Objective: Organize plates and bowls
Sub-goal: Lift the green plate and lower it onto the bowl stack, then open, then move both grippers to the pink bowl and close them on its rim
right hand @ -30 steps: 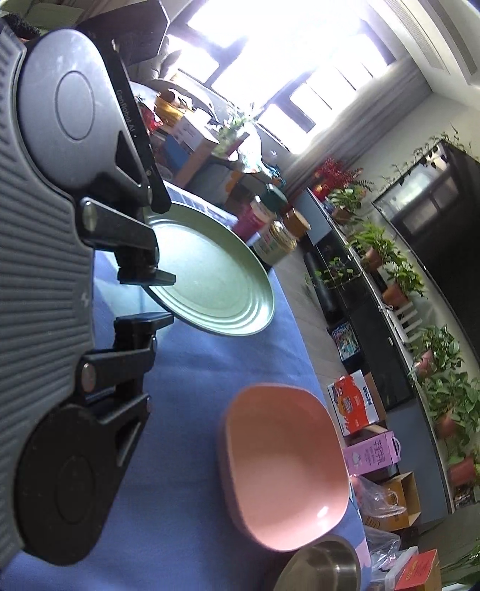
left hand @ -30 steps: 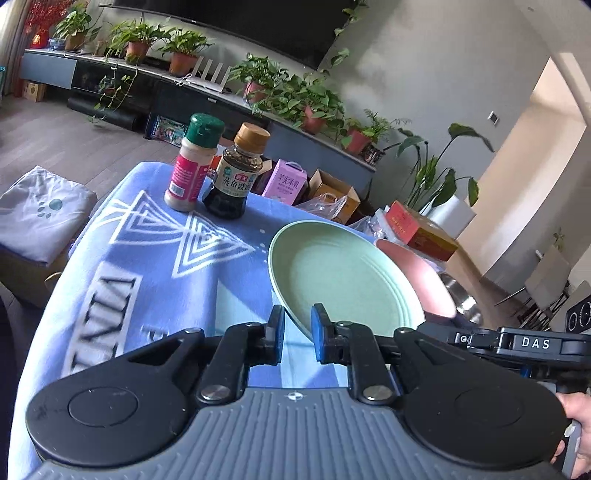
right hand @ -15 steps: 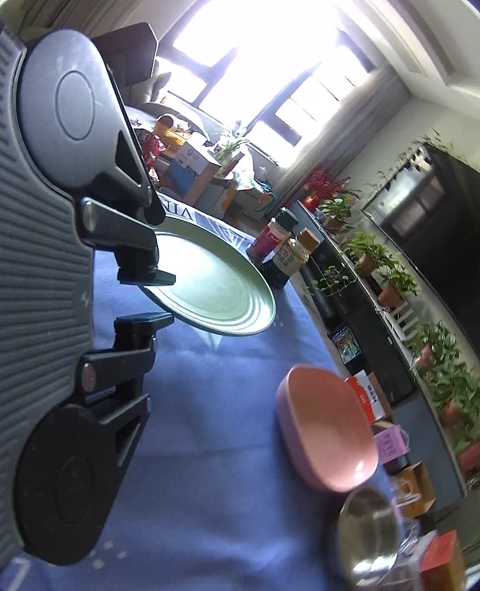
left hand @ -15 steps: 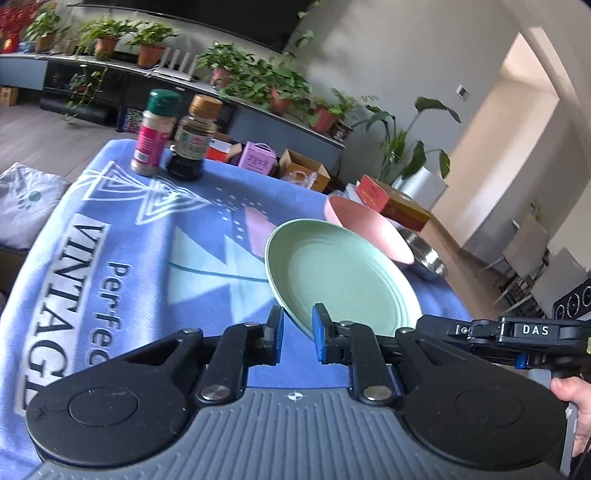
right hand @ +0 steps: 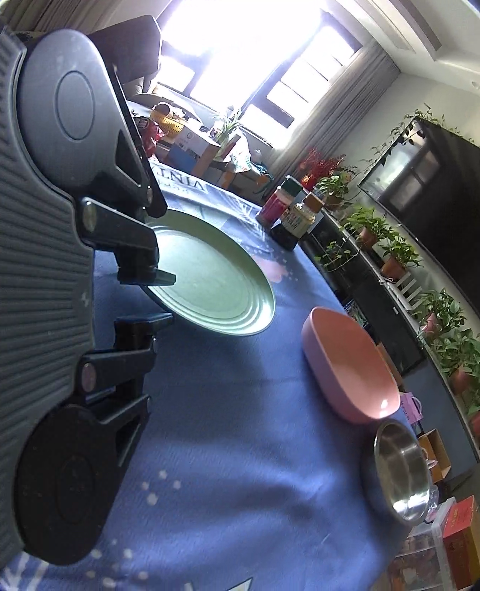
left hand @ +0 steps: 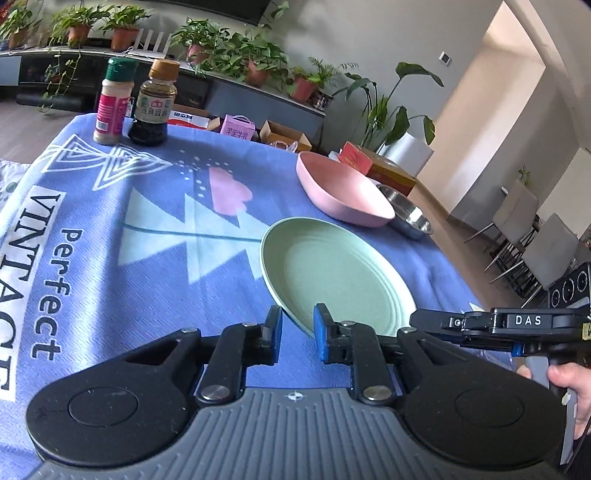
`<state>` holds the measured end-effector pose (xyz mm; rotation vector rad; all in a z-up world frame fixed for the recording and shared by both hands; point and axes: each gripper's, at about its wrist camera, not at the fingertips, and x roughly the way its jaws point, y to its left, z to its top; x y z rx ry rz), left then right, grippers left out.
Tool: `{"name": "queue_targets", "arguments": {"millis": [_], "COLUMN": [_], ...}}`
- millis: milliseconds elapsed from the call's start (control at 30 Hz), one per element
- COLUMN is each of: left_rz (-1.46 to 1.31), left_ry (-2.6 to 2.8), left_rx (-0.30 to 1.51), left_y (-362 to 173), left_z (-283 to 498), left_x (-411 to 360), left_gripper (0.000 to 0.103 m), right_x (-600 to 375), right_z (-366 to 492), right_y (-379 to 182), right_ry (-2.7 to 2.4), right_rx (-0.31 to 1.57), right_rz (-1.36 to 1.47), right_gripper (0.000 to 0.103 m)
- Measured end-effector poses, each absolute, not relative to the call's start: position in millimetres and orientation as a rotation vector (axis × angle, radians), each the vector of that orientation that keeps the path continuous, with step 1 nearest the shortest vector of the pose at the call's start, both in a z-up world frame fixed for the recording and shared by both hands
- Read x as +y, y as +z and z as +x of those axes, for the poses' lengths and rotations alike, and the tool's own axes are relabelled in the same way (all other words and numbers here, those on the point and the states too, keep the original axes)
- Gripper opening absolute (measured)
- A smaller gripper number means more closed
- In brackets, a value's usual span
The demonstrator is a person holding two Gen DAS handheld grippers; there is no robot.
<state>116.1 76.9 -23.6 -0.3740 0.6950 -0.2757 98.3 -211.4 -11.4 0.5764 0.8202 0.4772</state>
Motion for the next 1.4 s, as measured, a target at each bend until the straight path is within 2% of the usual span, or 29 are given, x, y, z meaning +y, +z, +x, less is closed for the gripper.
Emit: {"name": "queue_targets", "arguments": {"millis": [633,733,967,1200,1400], "left_rz": [-0.358,-0.369,-0.399,-0.46,-0.466], "left_ry": [-0.283,-0.272,-0.23,-0.189,-0.161], "left_rx": [0.737,0.734,0.718,0.653,0.588], "left_y": [-34.5,-33.7,-31.1,-19.7,10.8], "left_z": [116.2,116.5,116.5,115.2,136.7], "left_x": [68.0,69.4,80.3,97.6,104.6], "left_gripper": [0.018,0.025,0.044,0.055,0.058], "right_x": [-225.3,-226.5,-240.2,-256.3,-273.7], "right_z": [88.8,89.7,87.9,89.1,102.5], "right_y": [-26.0,-25.2,-18.8,-13.4,-2.6], "right_ry": [0.456,0.456,0.416,0.342,0.29], "right_rx": [0.865,0.87,0.809,0.721,0.628], "right_rz": [0.572,0.586,0.625,0.69,0.759], "right_gripper": [0.028,0.029,0.05,0.064,0.066]}}
